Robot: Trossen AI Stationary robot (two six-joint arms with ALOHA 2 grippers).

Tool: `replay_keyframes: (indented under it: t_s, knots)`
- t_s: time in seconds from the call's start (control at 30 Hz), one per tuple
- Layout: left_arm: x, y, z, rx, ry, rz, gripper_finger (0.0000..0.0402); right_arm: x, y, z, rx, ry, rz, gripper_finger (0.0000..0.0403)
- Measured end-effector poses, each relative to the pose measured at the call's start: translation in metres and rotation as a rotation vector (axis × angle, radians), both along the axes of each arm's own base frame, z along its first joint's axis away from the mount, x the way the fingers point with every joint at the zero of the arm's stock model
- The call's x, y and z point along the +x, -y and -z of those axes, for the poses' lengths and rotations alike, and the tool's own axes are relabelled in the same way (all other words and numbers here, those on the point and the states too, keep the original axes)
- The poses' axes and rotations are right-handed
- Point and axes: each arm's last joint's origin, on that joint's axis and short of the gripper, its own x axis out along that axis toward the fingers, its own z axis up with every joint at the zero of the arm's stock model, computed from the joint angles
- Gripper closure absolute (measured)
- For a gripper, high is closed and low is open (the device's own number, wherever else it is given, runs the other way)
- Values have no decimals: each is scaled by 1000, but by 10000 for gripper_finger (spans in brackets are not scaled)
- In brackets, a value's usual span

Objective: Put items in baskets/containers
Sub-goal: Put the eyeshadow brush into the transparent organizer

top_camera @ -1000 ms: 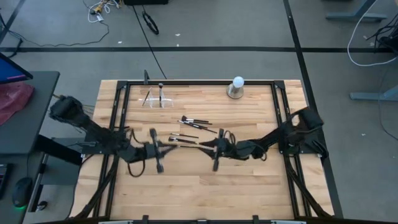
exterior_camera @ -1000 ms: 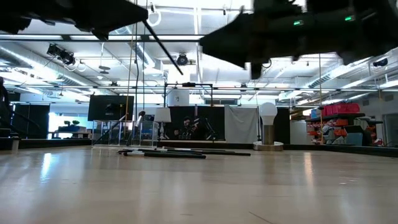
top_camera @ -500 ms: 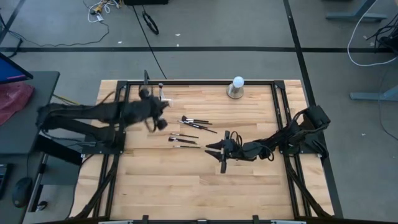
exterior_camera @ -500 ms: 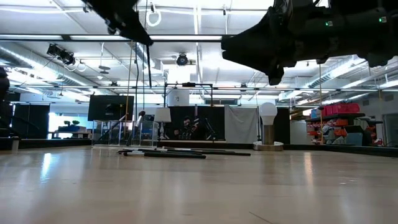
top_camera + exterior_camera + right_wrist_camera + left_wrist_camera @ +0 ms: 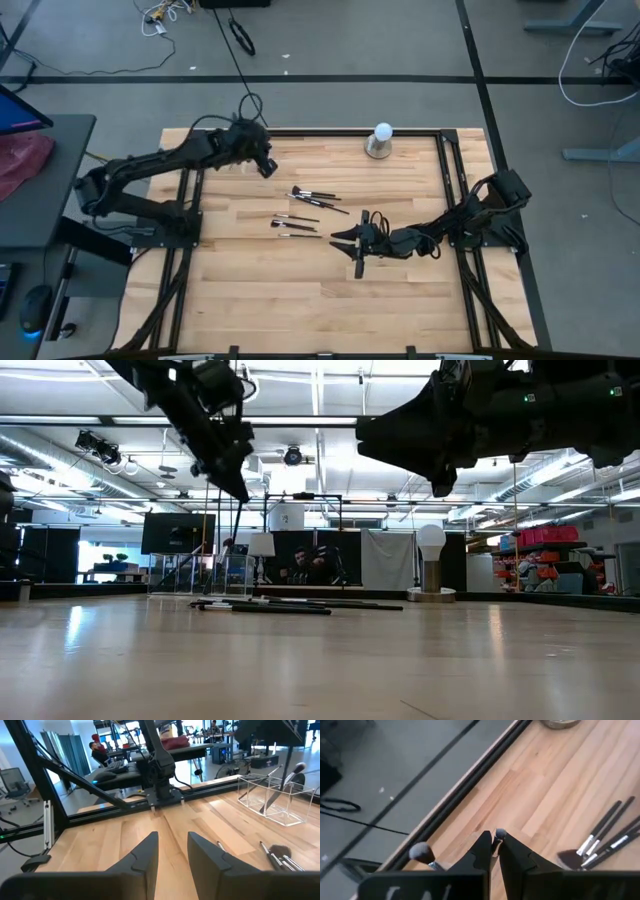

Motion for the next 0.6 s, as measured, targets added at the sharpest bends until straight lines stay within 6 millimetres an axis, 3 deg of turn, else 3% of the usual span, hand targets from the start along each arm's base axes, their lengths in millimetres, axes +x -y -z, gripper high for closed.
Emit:
replay_keyframes:
  t_s: [0.27, 0.6]
  knots:
    - [-2, -34, 22, -65, -18, -102, 376, 0, 0, 0, 8, 0, -2, 295]
    - [2, -50, 54, -203, -59, -68, 363, 0, 0, 0, 14, 1, -1, 295]
